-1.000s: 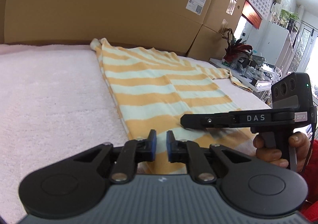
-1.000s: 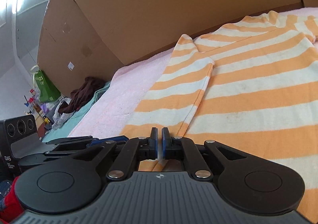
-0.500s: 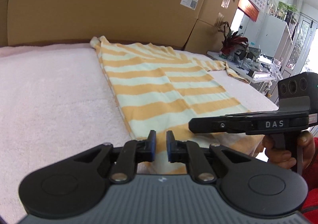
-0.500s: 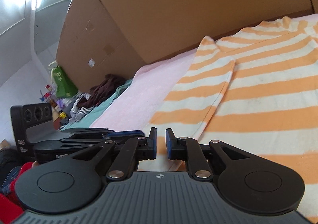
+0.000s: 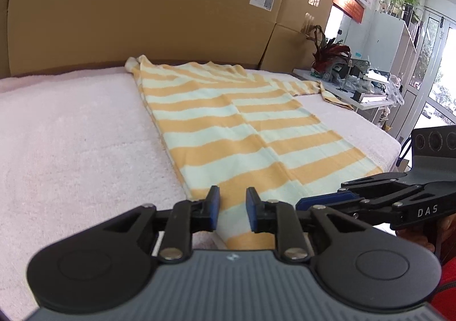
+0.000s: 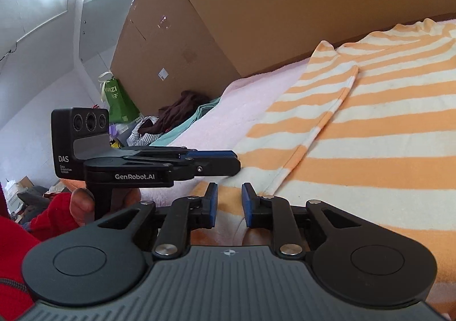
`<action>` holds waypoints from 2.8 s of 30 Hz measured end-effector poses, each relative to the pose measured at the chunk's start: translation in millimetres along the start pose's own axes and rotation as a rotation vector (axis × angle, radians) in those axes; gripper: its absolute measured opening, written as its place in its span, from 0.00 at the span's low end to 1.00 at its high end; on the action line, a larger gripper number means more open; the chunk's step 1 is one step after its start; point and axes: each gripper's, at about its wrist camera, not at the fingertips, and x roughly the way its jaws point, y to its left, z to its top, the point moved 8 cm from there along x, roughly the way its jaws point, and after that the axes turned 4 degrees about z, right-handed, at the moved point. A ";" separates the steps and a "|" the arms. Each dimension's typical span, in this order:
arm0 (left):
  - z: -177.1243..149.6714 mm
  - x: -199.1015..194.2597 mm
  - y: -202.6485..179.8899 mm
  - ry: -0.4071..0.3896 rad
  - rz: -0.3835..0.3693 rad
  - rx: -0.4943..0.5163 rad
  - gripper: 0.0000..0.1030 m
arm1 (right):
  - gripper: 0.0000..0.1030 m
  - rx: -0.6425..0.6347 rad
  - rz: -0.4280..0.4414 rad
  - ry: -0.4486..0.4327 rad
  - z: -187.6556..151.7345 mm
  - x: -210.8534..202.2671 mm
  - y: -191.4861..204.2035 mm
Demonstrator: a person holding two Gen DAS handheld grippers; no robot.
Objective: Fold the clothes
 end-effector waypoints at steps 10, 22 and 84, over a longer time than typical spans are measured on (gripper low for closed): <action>39.6 15.4 -16.7 -0.036 0.011 0.016 0.57 | 0.14 -0.007 0.000 -0.027 -2.1 -6.3 -2.7; 89.6 17.5 -15.3 -0.080 0.158 0.091 0.53 | 0.21 0.110 -0.211 -0.198 25.9 -92.8 -54.1; 163.4 337.8 -232.9 0.274 -0.250 -0.383 0.07 | 0.31 -0.091 -0.891 -0.317 47.2 -226.9 -171.7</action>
